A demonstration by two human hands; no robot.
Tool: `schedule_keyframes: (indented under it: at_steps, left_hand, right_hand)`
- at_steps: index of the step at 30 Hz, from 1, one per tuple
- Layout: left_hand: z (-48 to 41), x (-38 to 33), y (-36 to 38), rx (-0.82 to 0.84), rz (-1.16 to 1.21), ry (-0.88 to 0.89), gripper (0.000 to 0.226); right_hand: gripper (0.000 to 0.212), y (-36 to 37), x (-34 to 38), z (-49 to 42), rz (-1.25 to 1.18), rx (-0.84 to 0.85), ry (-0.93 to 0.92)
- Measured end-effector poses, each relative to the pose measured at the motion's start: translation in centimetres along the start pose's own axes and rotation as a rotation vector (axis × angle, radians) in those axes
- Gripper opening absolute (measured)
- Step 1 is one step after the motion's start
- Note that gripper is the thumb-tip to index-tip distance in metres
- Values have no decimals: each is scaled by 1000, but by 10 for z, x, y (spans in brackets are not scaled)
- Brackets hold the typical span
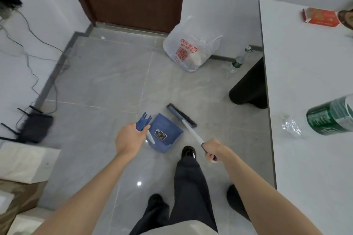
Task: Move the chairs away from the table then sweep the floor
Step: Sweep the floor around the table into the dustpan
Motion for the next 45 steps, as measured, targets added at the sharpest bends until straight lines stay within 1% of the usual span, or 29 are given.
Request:
schedule_keyframes:
  at_steps: [3,6,9,12,16,19,20,22,23,25,27,29,31,33,36,37,40,42,45]
  left_hand:
    - [15,30,-14,13,24,-42,35]
    - [25,47,-21,14,35,-69,33]
    - [24,69,-29,24,32,-103,33]
    - [13,83,-35,14,4,-109,33]
    - [-3,92,-40,0,96,-191,36]
    - [-24,92,-39,0,70,-203,36]
    - [-33,94,-36,-5,45,-197,39]
    - [-51,97,-28,-20,0,-197,54]
    - [-55,94,-28,-33,-18,-211,55]
    - [-63,85,-32,-49,-62,-247,44]
    - [-70,81,-34,-73,-86,-247,42]
    - [-76,84,-31,-79,-98,-235,46]
    - [-76,89,-26,-73,-128,-187,52]
    - [-72,94,-24,-80,-146,-189,46]
    - [-53,96,-22,-95,-184,-181,41]
    - [-47,98,-22,-93,-194,-192,40]
    - [-25,107,-19,-105,-193,-153,39]
    - [-5,115,-19,-133,-210,-114,38]
    - [35,130,-17,-140,-213,-116,39]
  right_hand:
    - [35,21,9,24,-18,13,-44]
    - [31,28,23,32,69,-59,-106]
    - [28,36,45,31,171,-82,-186]
    - [25,27,75,25,256,-155,-255]
    - [28,13,127,0,270,-210,-323]
    - [33,4,173,-28,206,-208,-346]
    - [34,2,187,-37,189,-198,-345]
    - [33,-1,214,-58,231,-165,-318]
    - [31,-2,222,-65,274,-152,-303]
    - [21,-3,233,-77,361,-117,-279]
    - [16,-5,233,-79,467,-95,-269]
    - [19,-7,228,-78,587,-80,-277]
    - [17,-7,221,-72,657,-55,-288]
    - [14,-7,210,-63,734,-40,-284]
    - [19,-2,183,-50,831,-30,-268]
    - [20,1,174,-47,852,-28,-262]
    - [14,9,142,-27,869,-42,-247]
    - [16,17,115,-9,875,-42,-240]
    - [23,33,66,16,862,-42,-217]
Point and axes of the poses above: each hand's wrist, its own z-axis away from the middle knuckle, its own y-axis out of the palm, x = y × z, the point moved 6 cm from there along -z, towards the middle knuckle, and after that the axes turned 3 degrees about x, right-handed, at the moved point
